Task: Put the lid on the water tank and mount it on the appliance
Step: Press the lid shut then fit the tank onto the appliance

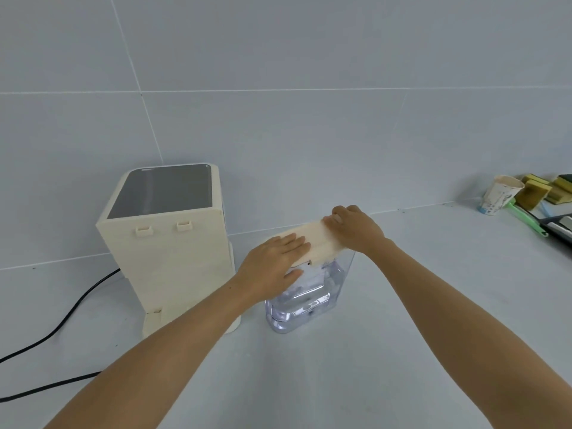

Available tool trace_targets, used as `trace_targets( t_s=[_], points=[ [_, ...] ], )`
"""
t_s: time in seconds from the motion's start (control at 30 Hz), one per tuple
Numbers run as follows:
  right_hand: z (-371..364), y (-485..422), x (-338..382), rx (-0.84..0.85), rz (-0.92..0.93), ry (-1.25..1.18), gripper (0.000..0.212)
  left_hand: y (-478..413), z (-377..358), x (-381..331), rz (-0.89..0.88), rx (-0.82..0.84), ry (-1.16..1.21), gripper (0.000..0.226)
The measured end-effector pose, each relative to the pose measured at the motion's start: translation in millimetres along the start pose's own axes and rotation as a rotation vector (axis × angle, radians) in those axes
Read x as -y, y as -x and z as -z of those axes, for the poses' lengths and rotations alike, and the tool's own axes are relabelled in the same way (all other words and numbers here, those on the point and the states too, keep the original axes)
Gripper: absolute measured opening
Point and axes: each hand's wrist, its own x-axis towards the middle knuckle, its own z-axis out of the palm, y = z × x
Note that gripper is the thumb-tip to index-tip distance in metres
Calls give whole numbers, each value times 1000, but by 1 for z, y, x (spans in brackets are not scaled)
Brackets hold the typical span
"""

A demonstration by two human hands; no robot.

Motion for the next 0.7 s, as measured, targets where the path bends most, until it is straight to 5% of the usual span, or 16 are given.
trace_targets(
  t_s=[0.23,0.43,0.5,0.6,0.7],
  points=[
    [-9,26,-14,-64,140,277,47,1,-5,31,108,18,206,54],
    [-17,37,-13,-93,127,237,47,-2,-7,36,163,72,340,59],
    [-21,38,-14,-76,94,78,46,-1,-9,35,171,46,380,59],
    [-25,43,-15,-104,-41,-505,56,2,-10,33,231,-42,486,61],
    [-27,49,-13,-58,-70,-924,78,7,-13,35,360,-102,639,86]
  ],
)
